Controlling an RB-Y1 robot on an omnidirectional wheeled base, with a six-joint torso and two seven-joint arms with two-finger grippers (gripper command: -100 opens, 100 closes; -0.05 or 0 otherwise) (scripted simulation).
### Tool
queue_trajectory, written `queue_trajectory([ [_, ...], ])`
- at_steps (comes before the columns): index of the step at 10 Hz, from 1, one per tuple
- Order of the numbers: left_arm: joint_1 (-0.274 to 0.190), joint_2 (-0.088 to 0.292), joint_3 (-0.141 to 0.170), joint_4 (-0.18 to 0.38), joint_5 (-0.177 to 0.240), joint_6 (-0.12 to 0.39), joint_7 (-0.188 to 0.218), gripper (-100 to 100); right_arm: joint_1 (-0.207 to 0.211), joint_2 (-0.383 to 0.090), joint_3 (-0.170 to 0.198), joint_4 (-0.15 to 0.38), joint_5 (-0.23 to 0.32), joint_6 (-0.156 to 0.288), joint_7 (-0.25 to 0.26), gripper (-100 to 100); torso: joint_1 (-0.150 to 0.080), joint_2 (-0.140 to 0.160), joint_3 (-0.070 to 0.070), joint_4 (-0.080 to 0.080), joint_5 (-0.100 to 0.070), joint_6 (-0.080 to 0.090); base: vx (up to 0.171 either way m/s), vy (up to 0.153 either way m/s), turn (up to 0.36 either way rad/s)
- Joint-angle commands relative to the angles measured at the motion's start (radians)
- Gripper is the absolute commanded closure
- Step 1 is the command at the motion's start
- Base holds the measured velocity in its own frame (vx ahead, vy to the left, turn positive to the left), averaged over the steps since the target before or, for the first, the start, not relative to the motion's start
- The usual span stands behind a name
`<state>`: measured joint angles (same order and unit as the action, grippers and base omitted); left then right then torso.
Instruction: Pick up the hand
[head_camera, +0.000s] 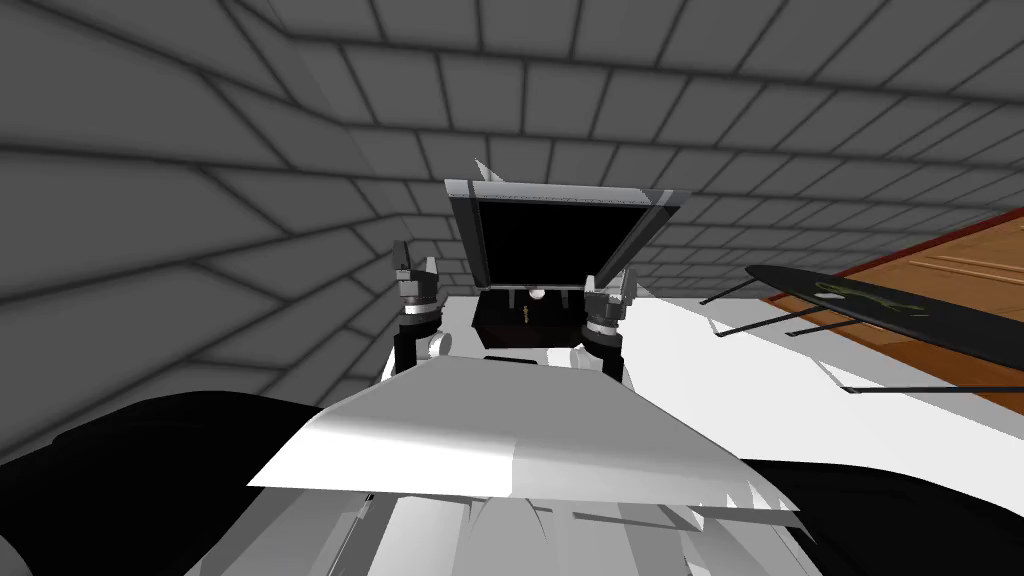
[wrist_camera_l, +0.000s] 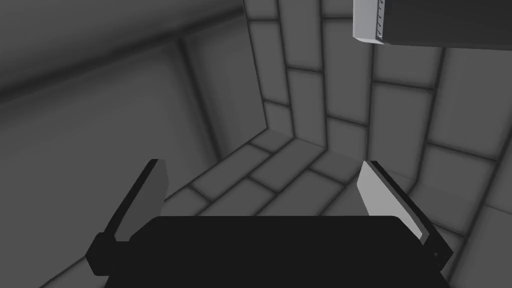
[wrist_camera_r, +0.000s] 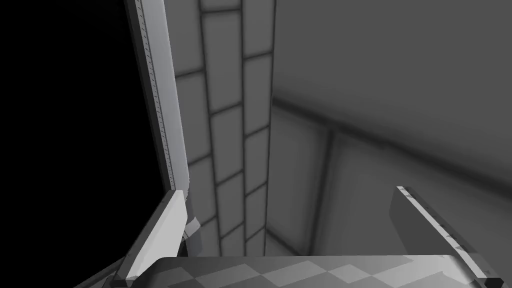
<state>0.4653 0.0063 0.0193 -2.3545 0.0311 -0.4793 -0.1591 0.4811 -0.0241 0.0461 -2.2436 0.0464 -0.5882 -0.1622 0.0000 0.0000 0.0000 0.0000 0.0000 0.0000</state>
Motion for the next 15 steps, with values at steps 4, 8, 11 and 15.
queue_trajectory([
  [4, 0.000, 0.000, 0.000, 0.000, 0.000, 0.000, 0.000, 0, -0.015, -0.090, 0.019, 0.100, -0.012, 0.070, 0.011, -100, -0.001, 0.002, 0.001, 0.000, 0.000, 0.000, -0.032, -0.010, 0.198],
  [8, 0.000, 0.000, 0.000, 0.000, 0.000, 0.000, 0.000, 0, -0.030, -0.151, 0.039, 0.199, -0.023, 0.141, 0.020, -100, -0.001, 0.003, 0.002, 0.001, 0.000, -0.001, -0.048, -0.012, 0.237],
  [11, 0.000, 0.000, 0.000, 0.000, 0.000, 0.000, 0.000, 0, -0.041, -0.193, 0.055, 0.275, -0.032, 0.196, 0.026, -100, -0.001, 0.002, 0.001, 0.000, 0.000, 0.000, -0.035, -0.002, 0.179],
  [15, 0.000, 0.000, 0.000, 0.000, 0.000, 0.000, 0.000, 0, -0.052, -0.236, 0.073, 0.358, -0.041, 0.255, 0.033, -100, -0.001, 0.003, 0.002, 0.001, 0.000, 0.000, -0.045, -0.003, 0.220],
])
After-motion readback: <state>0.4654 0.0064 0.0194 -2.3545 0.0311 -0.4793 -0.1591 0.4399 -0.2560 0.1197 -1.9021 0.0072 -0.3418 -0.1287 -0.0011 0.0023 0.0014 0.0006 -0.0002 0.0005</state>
